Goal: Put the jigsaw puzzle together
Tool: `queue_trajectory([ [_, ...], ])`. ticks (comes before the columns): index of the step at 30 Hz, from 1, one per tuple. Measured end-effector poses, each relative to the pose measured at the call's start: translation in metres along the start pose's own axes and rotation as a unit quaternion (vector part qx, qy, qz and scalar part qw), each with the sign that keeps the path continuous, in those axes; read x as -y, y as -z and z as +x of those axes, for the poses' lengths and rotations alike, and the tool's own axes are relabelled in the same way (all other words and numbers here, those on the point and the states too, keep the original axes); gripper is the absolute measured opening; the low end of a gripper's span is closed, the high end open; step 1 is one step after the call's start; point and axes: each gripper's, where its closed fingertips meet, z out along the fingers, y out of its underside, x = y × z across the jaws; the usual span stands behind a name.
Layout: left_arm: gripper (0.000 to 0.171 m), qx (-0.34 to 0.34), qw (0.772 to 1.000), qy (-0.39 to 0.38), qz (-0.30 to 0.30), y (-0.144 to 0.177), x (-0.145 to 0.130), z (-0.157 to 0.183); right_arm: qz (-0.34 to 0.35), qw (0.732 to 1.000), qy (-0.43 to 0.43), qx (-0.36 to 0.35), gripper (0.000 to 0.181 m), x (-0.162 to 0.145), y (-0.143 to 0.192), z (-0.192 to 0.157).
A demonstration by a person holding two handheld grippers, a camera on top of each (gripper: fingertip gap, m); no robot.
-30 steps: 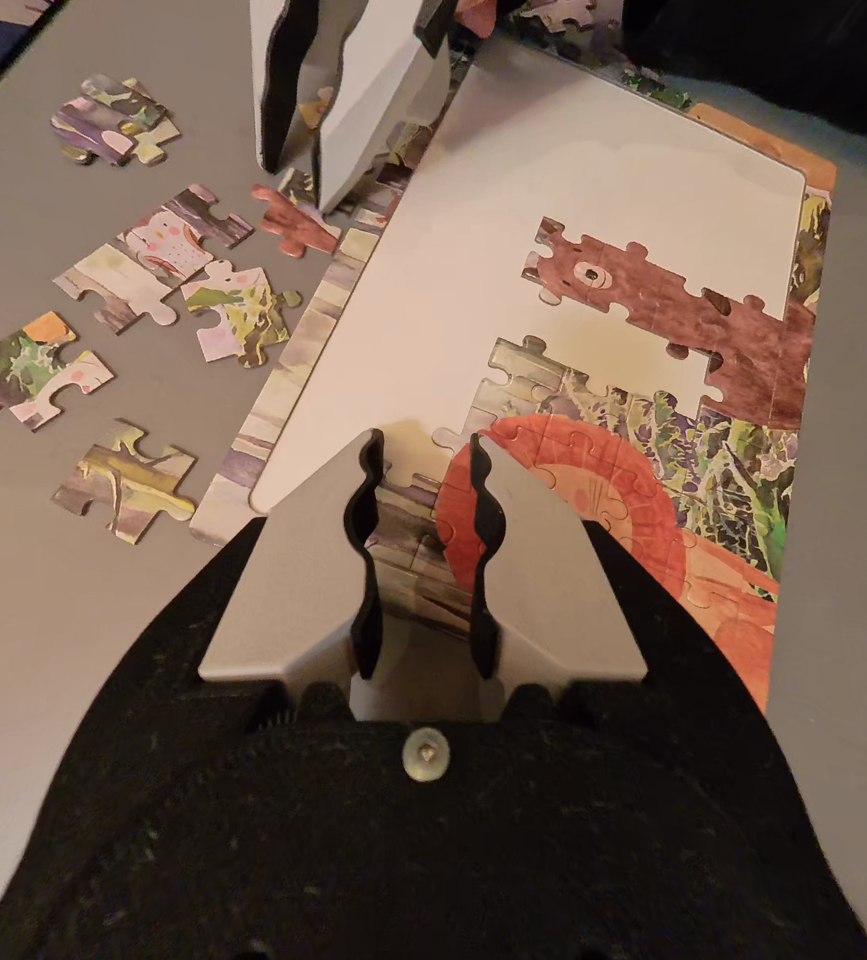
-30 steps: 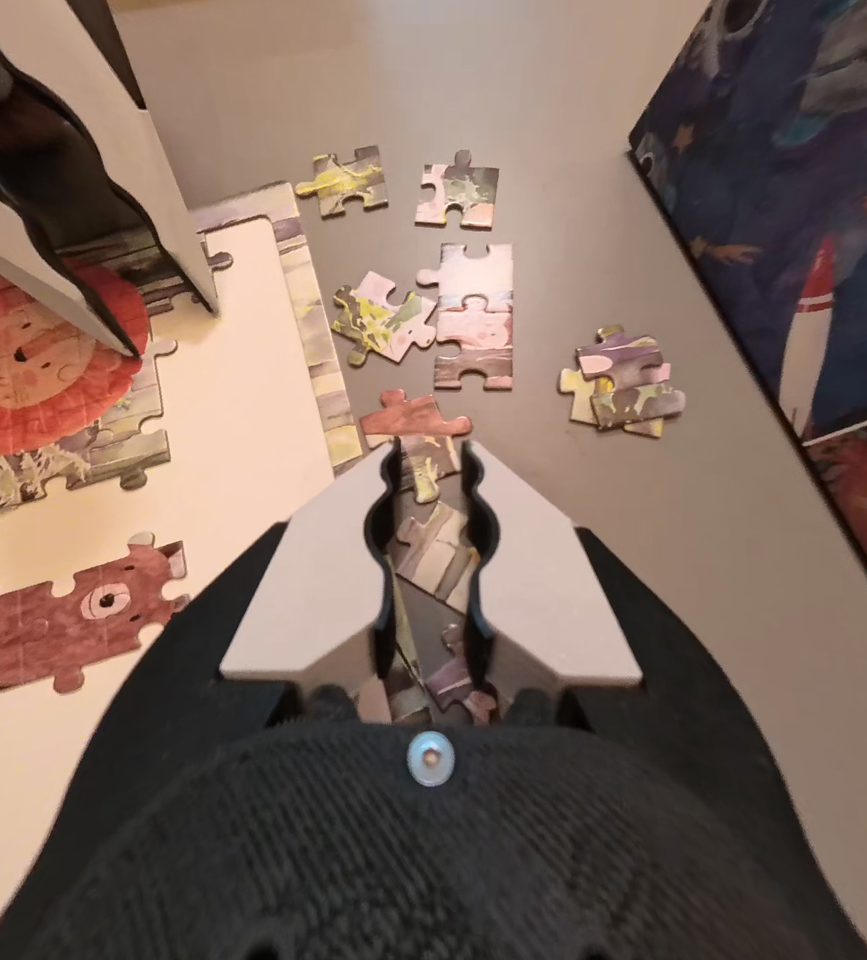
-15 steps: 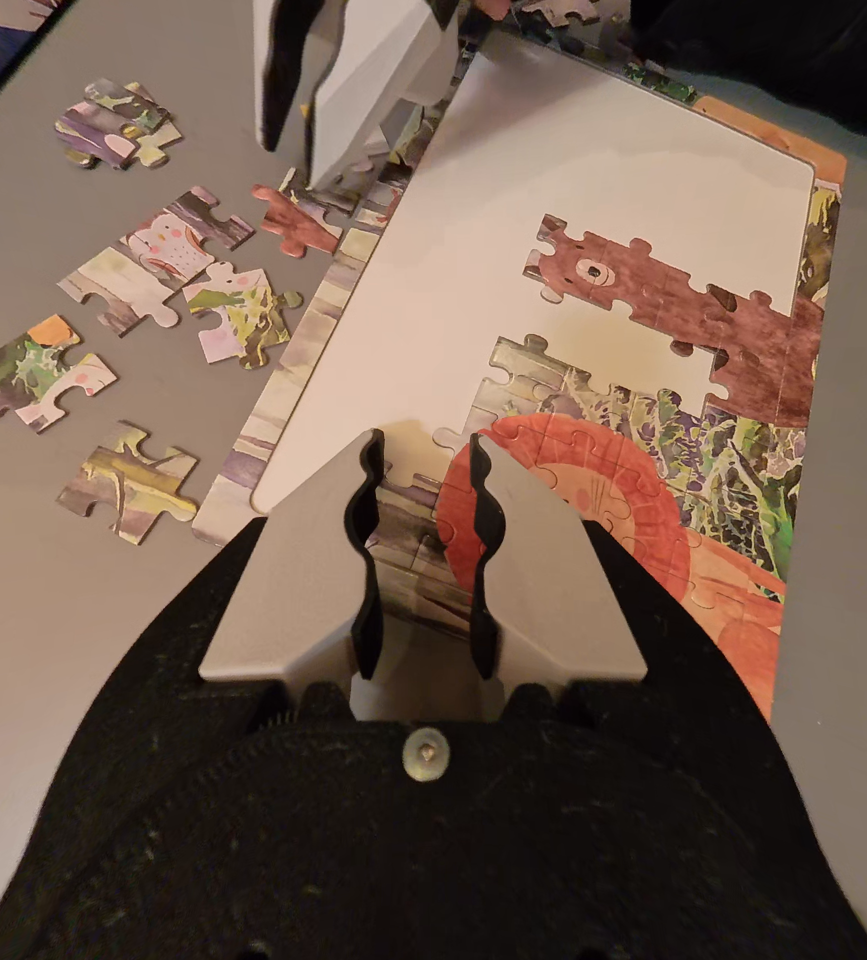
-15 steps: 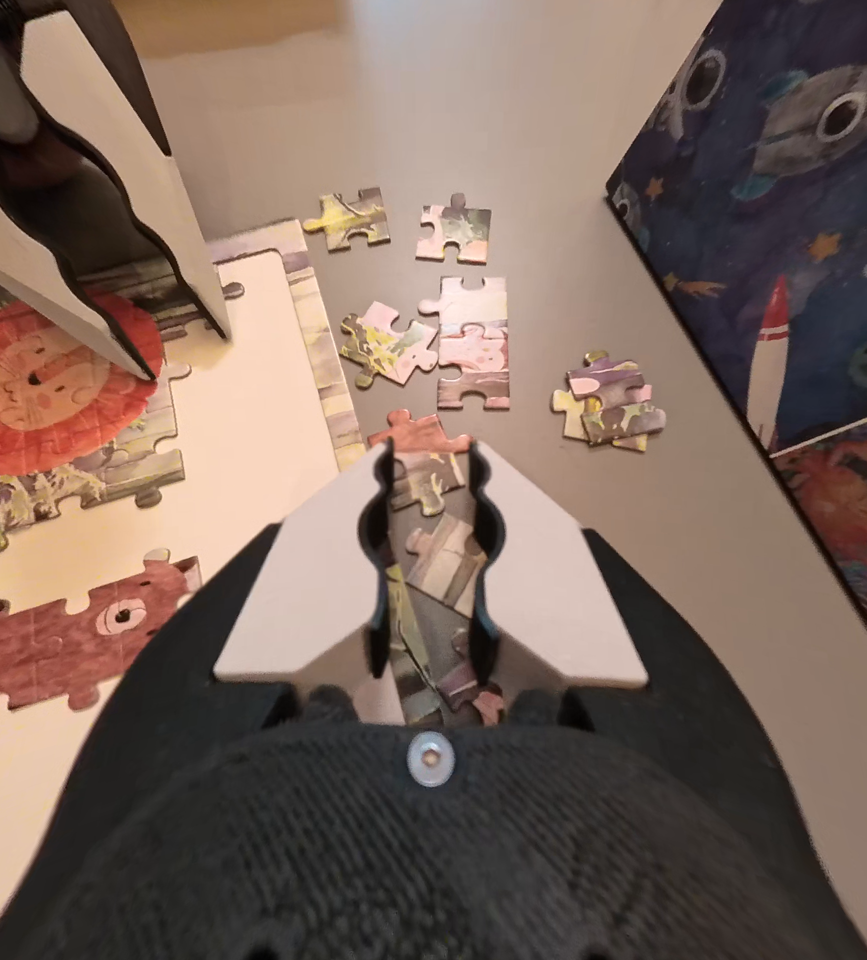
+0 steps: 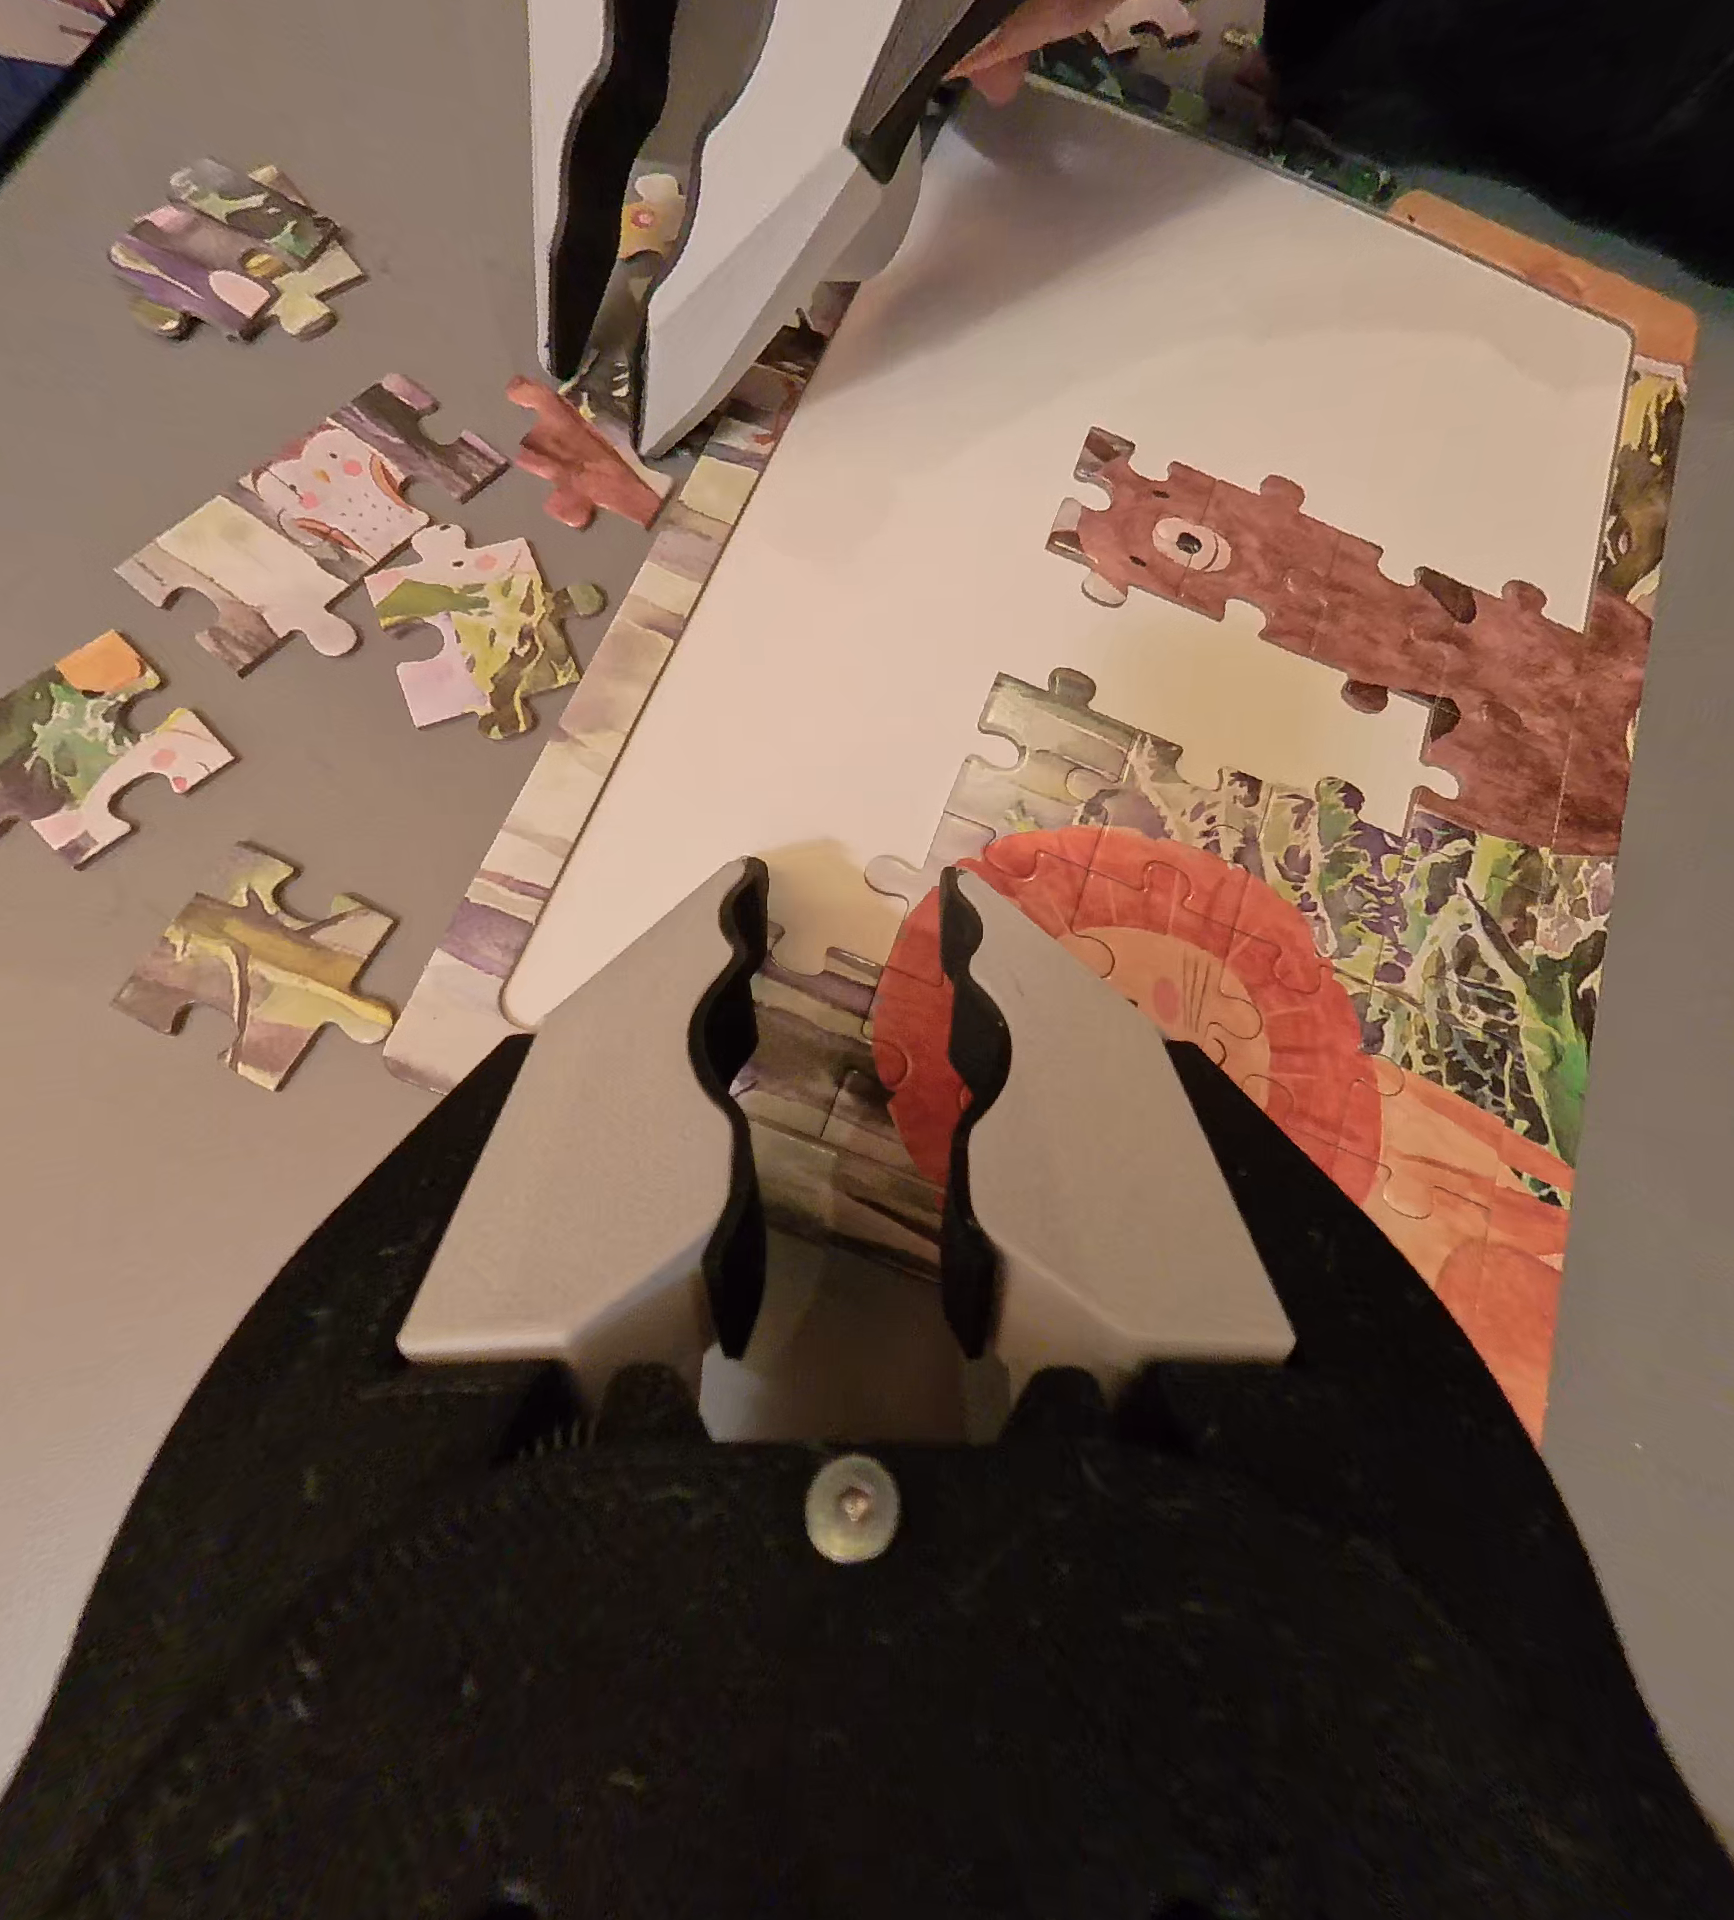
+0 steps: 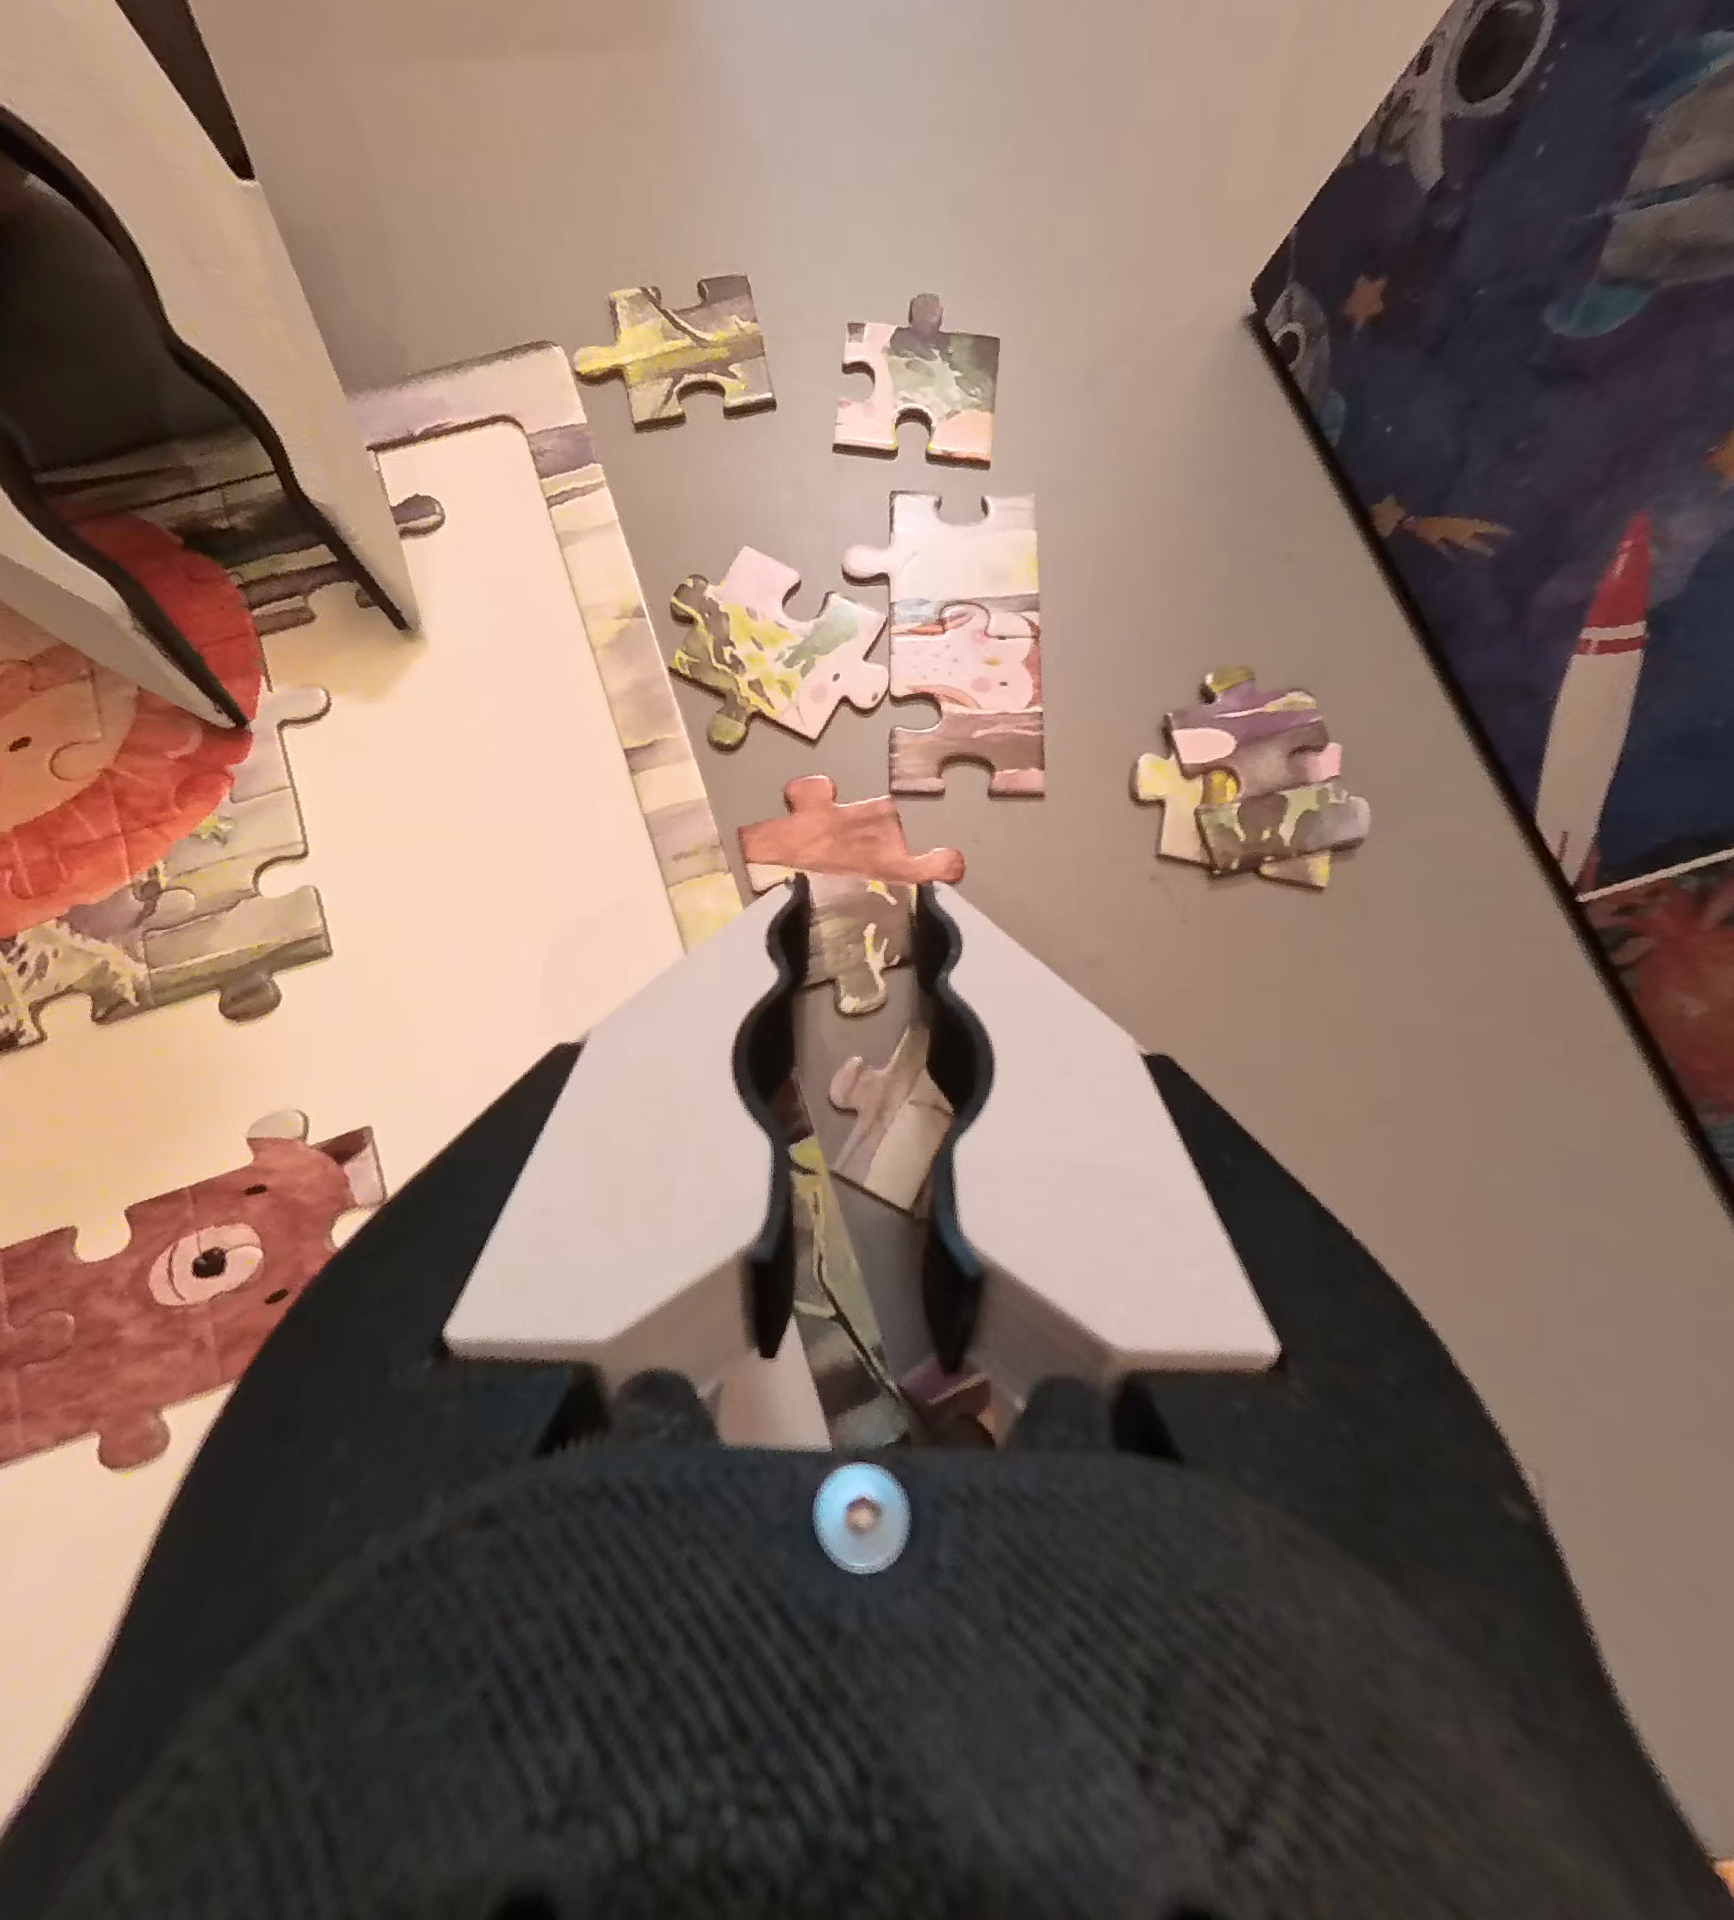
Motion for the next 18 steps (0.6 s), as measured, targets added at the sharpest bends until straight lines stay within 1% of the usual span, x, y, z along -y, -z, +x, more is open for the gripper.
queue_trajectory([
  [3,0.032,0.000,1.000,0.001,0.000,0.000,0.000,0.000,0.002,1.000,0.004,-0.003,0.018,0.000,0.000,0.000],
  [5,0.032,-0.001,1.000,0.001,0.000,0.000,0.000,0.000,0.011,1.000,0.007,0.001,0.000,0.003,0.002,-0.001],
  [6,0.032,-0.001,1.000,0.001,0.000,0.000,0.000,0.000,0.018,1.000,0.008,-0.001,0.002,0.005,0.003,-0.001],
  [8,0.032,-0.001,1.000,0.001,0.000,0.000,0.000,0.000,0.011,1.000,0.005,-0.001,0.013,0.003,0.005,0.000],
  [14,0.032,-0.001,1.000,0.001,0.001,0.000,0.000,0.000,0.018,0.999,-0.016,-0.024,0.016,0.000,0.011,0.011],
  [18,0.032,-0.001,1.000,0.001,0.001,0.000,0.000,0.000,0.002,0.999,-0.039,-0.014,0.034,-0.008,0.008,0.013],
])
